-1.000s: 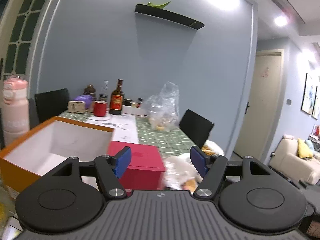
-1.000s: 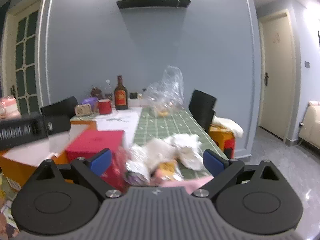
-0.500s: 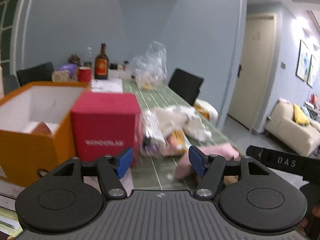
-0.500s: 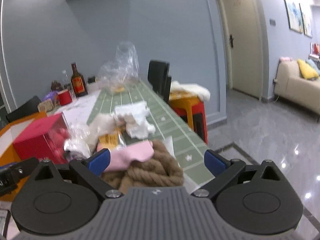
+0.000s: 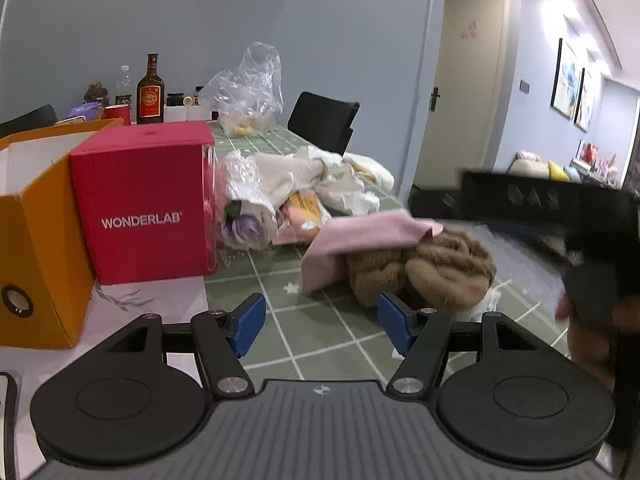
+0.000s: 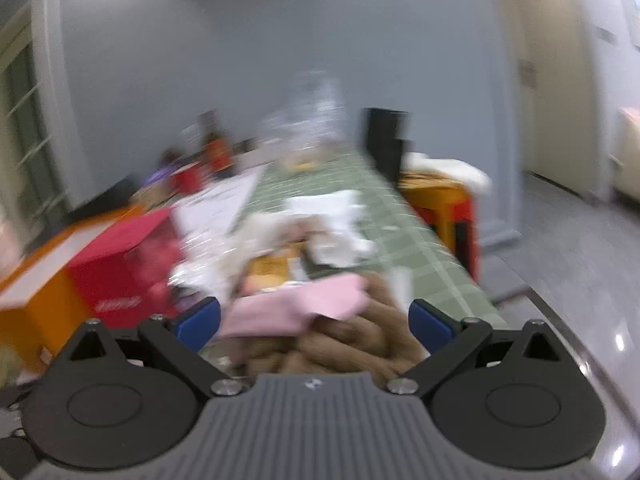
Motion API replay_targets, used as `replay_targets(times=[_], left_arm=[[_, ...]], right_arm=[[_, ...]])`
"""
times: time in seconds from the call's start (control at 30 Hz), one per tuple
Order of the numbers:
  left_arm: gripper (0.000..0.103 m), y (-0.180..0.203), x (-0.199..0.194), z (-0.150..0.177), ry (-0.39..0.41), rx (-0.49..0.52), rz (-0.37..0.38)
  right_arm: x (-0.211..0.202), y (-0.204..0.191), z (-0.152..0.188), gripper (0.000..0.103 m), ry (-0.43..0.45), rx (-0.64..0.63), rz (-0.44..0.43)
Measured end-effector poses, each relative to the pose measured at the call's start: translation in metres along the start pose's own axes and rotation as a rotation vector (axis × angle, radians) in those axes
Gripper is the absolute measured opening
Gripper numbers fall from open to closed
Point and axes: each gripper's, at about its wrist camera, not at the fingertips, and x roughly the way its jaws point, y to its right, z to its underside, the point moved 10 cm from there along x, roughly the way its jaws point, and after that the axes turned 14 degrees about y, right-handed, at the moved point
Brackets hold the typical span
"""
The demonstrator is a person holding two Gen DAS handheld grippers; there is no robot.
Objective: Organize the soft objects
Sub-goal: 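Reach to the pink cloth and grasp it with the right tool, then grasp the brown fuzzy towel with left tool while right tool holds the pink cloth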
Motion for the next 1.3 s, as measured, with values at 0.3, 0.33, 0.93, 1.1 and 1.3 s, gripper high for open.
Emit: replay_targets(times=[0.3, 0.33, 0.93, 1.1, 1.3], left_arm=[[0.076, 0.004, -0.007, 0.010, -0.048, 0.066, -0.045], [0.076, 0.000, -0.005, 0.011, -0.071, 0.058, -0.068], [0.076, -0.023, -0.006, 0.013, -0.087, 0.060, -0.138], [0.076, -0.023, -0.005, 0.014, -0.095, 0.046, -0.147], [0.076, -0.019, -0.005, 0.020, -0.142, 0.001, -0.117]], right_arm=[[0.058, -0.032, 0.009, 0.098, -0.163, -0.209, -0.109], [0.062, -0.032, 0.013, 0.098, -0.185, -0.224, -0.093], [0.061, -0.032, 0.018, 0.007, -0.152, -0.182, -0.044], [0.032, -0.024, -0.015, 0.007, 0.017, 0.087, -0.039], [-0.007, -0.004, -0.026, 0.007, 0.165, 0.342, -0.044]])
